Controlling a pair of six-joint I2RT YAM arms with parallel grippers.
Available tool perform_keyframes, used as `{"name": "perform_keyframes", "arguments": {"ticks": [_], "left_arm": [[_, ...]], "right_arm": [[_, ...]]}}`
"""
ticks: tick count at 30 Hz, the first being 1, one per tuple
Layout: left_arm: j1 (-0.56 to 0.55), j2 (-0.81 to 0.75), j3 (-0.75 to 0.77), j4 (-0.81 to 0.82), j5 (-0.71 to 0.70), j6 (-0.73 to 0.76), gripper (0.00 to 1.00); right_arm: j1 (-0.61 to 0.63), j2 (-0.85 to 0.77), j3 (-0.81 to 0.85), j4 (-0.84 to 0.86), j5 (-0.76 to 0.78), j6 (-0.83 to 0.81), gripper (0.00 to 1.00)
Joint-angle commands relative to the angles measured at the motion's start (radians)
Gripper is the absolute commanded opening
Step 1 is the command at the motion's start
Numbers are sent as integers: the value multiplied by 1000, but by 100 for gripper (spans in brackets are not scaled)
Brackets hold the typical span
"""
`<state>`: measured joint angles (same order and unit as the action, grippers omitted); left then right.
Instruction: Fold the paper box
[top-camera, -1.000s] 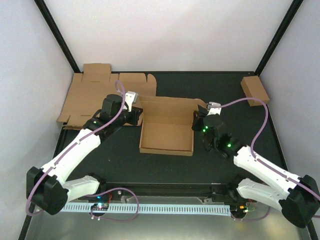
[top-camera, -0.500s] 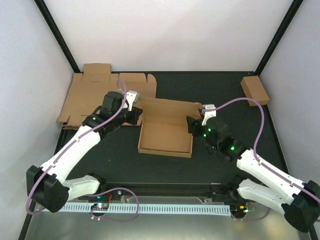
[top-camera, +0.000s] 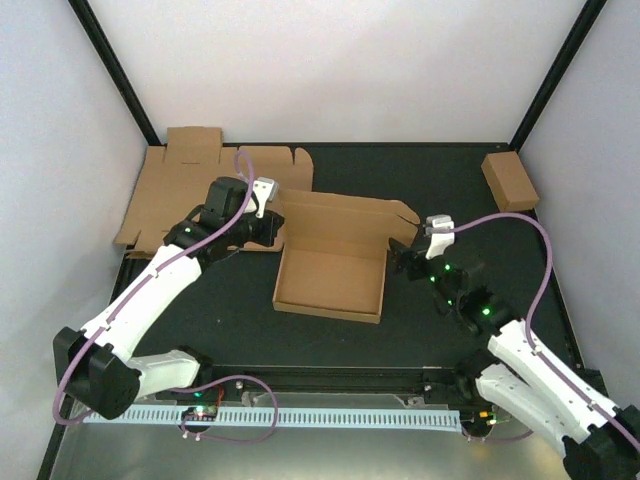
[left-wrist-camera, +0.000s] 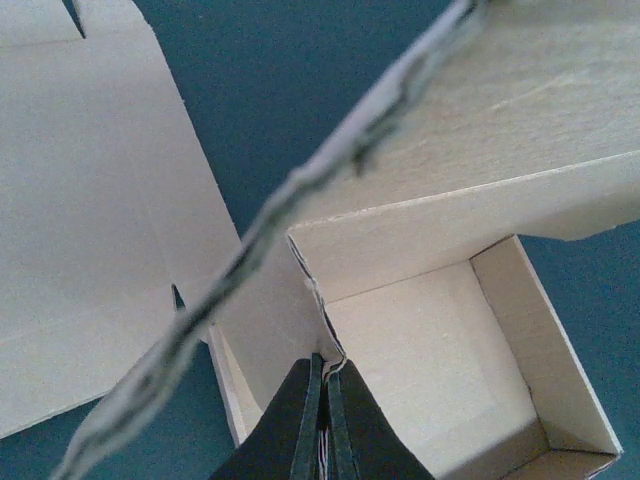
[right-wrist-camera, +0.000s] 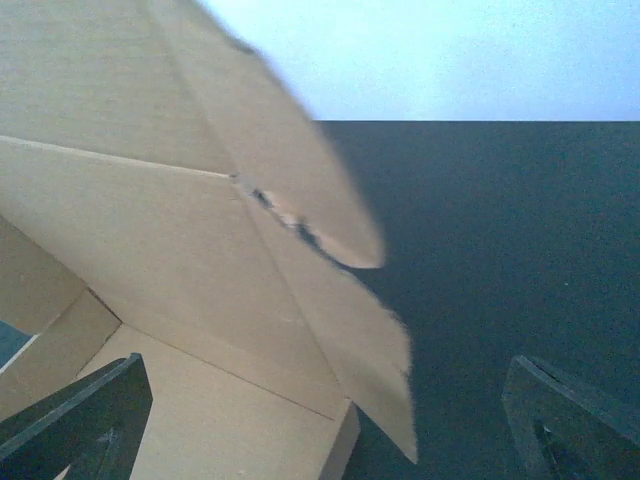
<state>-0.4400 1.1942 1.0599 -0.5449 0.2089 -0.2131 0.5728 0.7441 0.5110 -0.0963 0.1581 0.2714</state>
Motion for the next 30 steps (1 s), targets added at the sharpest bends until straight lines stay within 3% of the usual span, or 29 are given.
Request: {"name": "perform_keyframes", "arguments": {"ticks": [1,9,14,19,22,30], "left_arm": [[-5,7,40,-25,-12,0,1],[-5,16,49,-23,1,6,2],[-5,19,57,-27,3,6,2],[-5,21,64,-41,17,4,2],[-4,20,65,-45,33,-1,1],[-6,1,29,-38,36,-29,2]], "right_arm": [[-117,-41,-32,37,-192,-27,100],[-327,82,-51,152,-587,-57,97],[-328,118,-91,269,-653,-68,79],[-325,153,-66,281,-720,-65,58],[-302,143,-51,233,-712,-66,50],[-160,76,-74,174,-443,6,31]]}}
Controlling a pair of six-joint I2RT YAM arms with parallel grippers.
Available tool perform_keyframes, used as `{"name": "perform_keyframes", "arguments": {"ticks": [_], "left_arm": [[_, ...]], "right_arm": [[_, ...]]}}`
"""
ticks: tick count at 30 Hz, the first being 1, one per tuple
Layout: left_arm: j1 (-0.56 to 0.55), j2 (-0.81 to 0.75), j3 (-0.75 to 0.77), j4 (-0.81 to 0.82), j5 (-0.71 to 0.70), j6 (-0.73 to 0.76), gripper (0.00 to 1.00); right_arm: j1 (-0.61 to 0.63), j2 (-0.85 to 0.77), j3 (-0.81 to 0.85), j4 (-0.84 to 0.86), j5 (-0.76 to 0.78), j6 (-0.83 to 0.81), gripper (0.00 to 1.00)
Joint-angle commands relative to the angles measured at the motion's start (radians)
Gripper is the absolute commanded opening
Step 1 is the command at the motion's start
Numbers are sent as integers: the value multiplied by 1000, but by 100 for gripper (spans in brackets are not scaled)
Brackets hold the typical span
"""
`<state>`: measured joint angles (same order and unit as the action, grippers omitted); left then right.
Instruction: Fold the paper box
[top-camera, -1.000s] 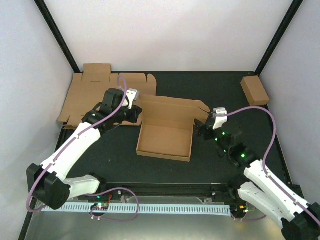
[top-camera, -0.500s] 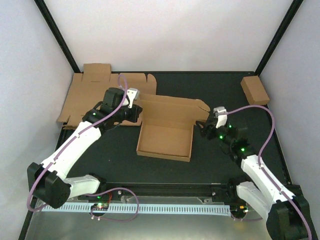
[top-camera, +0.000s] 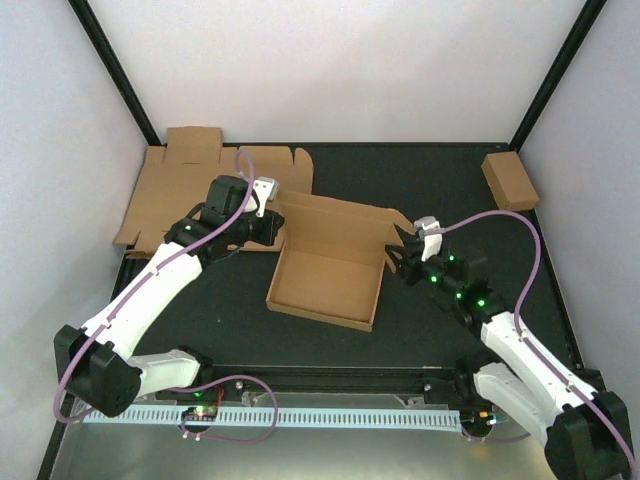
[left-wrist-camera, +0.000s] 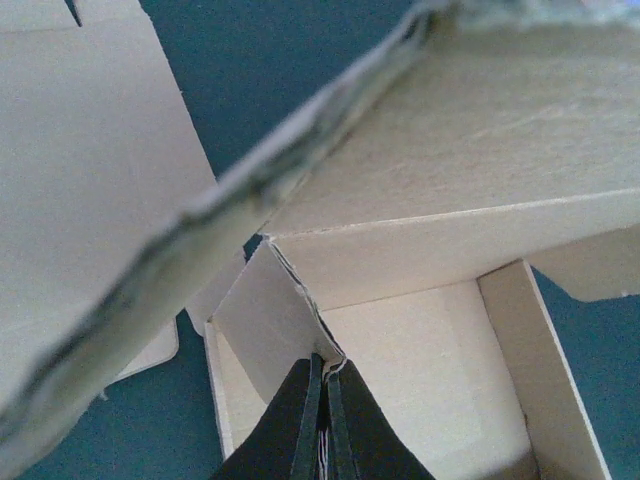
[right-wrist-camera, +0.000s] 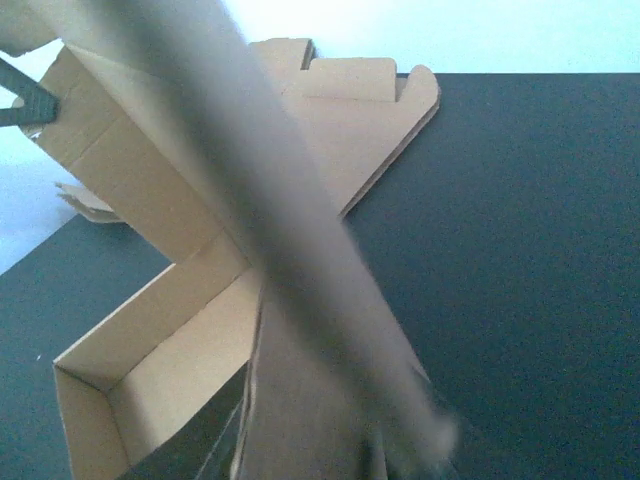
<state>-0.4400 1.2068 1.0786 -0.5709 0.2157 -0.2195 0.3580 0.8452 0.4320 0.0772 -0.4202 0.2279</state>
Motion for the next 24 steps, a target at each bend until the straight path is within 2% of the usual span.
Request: {"name": "perform_keyframes", "arguments": {"ticks": [1,3,5,8,12,15,19,24], "left_arm": [[-6,-16,4,-10,28,-25,2],[-6,-27,-4,-9,22,-30,2],[-6,-35,-9,-10,17,-31,2],[-6,-36,-6,-16,20,-33,2],[-7,-36,-4,-23,20,-35,2],[-8,-41,-2,-41,9,-27,2],[-8,-51,-3,-61,-1,-21,2],[-8,-73,-29,-67,-1,-25,2]], "right_arm": [[75,-23,9,-1,174,69,28],[129,-14,27,-12,273,115,22],[187,6,55,-24,366,154,22],[236,66,99,-66,438,215,32],[273,86,72,-77,535,291,34],[276,61,40,-84,607,389,24],[289,79,68,-115,623,471,22],[366,144,161,-147,660,513,22]]}}
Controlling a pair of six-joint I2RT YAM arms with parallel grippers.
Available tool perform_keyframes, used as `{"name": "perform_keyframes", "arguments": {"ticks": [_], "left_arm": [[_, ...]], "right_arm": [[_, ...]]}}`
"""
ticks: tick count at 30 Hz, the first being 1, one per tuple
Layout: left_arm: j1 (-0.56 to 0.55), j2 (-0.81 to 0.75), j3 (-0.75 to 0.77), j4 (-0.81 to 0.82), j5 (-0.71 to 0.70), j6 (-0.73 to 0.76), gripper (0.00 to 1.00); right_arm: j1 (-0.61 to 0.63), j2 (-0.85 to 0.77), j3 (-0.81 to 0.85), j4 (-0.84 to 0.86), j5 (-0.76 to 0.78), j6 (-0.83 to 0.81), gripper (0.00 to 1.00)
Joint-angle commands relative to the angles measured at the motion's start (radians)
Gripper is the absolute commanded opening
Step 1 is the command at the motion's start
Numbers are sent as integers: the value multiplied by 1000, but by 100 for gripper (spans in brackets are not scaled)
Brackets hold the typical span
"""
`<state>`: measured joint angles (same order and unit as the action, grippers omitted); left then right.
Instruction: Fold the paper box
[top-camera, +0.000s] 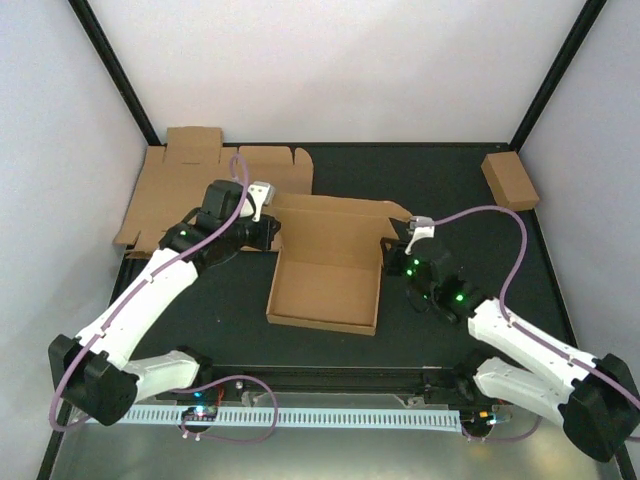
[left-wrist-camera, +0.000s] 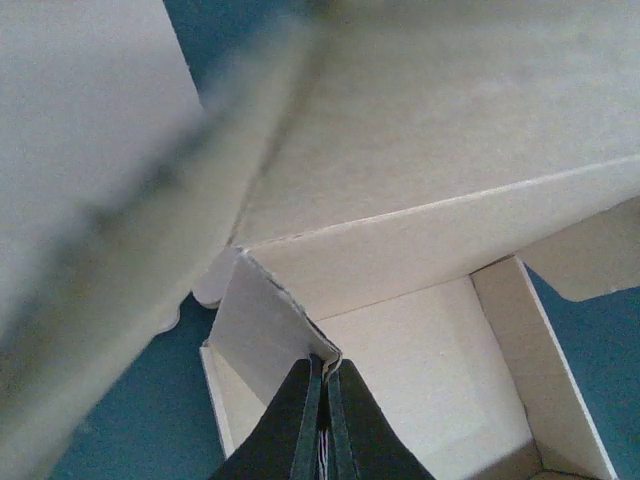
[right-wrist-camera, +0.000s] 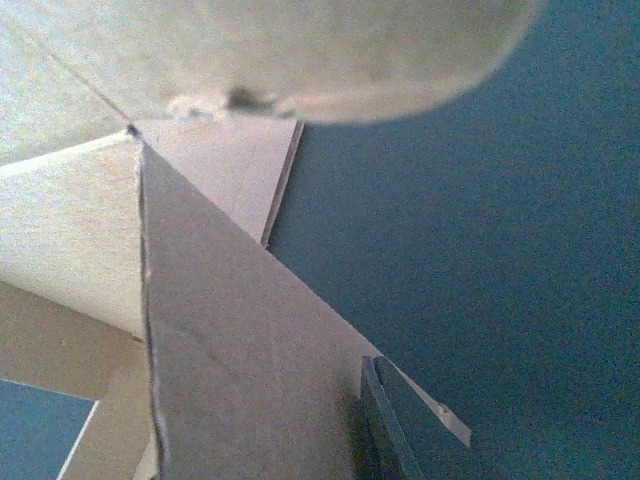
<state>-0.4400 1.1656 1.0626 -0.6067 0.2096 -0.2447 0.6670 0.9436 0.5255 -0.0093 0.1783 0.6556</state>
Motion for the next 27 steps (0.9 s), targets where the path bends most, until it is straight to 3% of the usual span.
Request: {"name": "perform_keyframes", "arguments": {"ticks": [1,18,27], "left_arm": [[-8,-36,-21,-28,7,-2,2],[-11,-137,-120,-60,27,-19,2],[-11,-207,-154,-187,-62,-20,8]], "right_arm": [[73,59,83,-68,77,95,22],[354,248,215,-238,526,456,23],[481,304,179,-258,686,588,15]]}}
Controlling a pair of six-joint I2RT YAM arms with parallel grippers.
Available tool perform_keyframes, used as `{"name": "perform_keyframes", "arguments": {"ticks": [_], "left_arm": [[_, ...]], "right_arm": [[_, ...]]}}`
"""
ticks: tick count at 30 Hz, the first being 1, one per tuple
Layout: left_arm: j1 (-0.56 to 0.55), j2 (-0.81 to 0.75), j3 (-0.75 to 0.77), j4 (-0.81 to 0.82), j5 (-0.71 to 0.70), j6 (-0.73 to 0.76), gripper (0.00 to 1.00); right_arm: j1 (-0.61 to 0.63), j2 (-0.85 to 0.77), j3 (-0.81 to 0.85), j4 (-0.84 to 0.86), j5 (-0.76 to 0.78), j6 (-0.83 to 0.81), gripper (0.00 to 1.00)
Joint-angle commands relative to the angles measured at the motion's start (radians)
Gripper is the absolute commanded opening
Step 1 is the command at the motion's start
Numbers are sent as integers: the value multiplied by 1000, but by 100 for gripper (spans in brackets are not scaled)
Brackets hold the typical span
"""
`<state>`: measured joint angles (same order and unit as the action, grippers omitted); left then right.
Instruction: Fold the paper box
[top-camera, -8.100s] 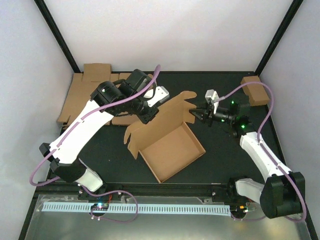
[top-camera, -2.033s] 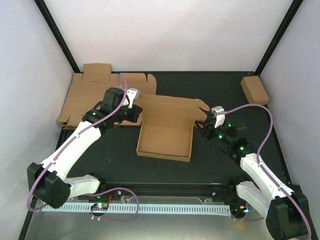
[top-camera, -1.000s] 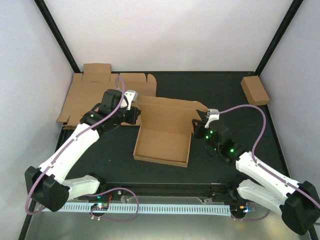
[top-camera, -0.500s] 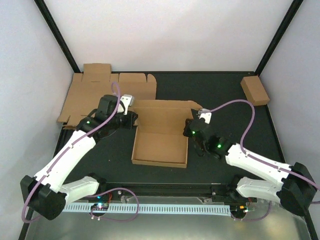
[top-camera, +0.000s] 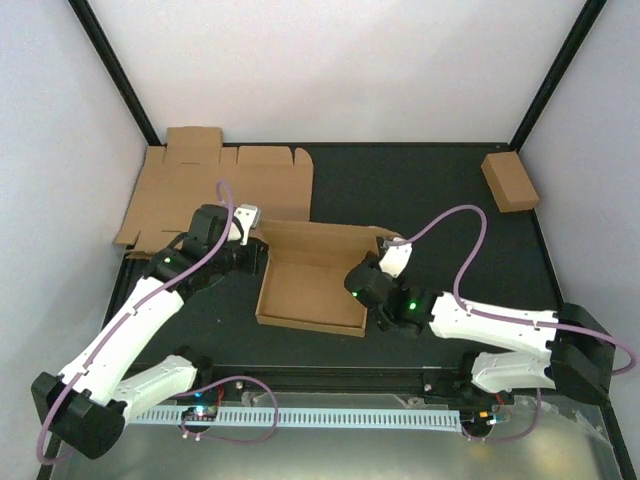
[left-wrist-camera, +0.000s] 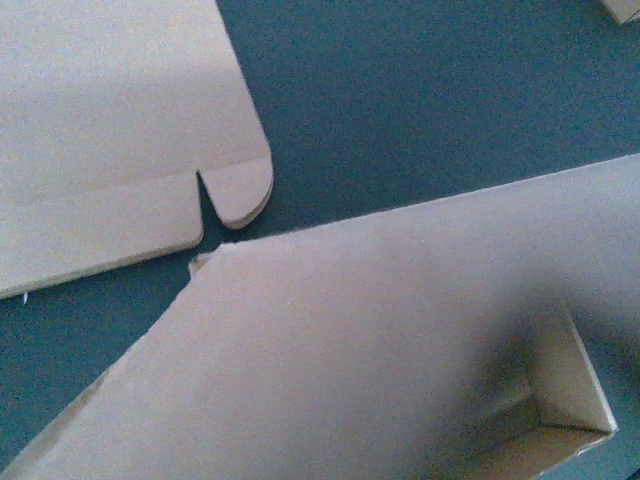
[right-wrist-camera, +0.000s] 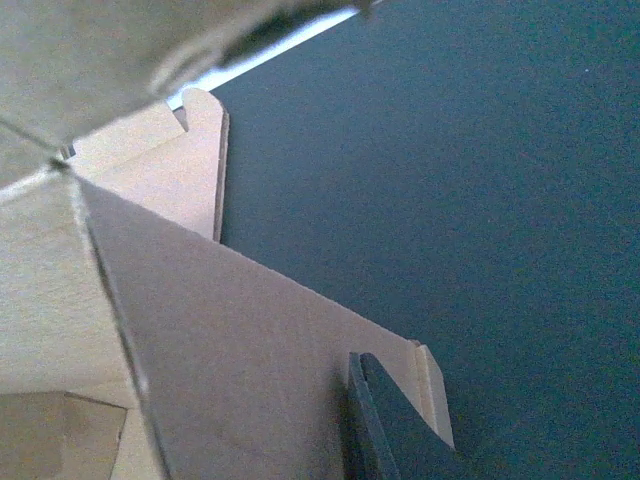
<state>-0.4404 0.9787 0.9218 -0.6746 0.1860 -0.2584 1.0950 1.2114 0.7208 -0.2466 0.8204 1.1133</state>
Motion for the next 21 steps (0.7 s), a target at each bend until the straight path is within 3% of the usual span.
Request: {"name": "perform_keyframes", "arguments": {"ticks": [1,9,16,21], "left_arm": [[-11,-26,-16,-133,-54,-11,8],[-11,-38,-13,-171,-130,-46,8],[-11,-38,-40,-153,-131,-109,3],[-13,-40,-95,-84,-65,-133,2]], "right_arm": [[59,46,-9,-25,43,134,15],[83,91,39,-153,35,273,12],[86,80,23,-185,81,267,11],[85,7,-98,35,91,-42,12]]}}
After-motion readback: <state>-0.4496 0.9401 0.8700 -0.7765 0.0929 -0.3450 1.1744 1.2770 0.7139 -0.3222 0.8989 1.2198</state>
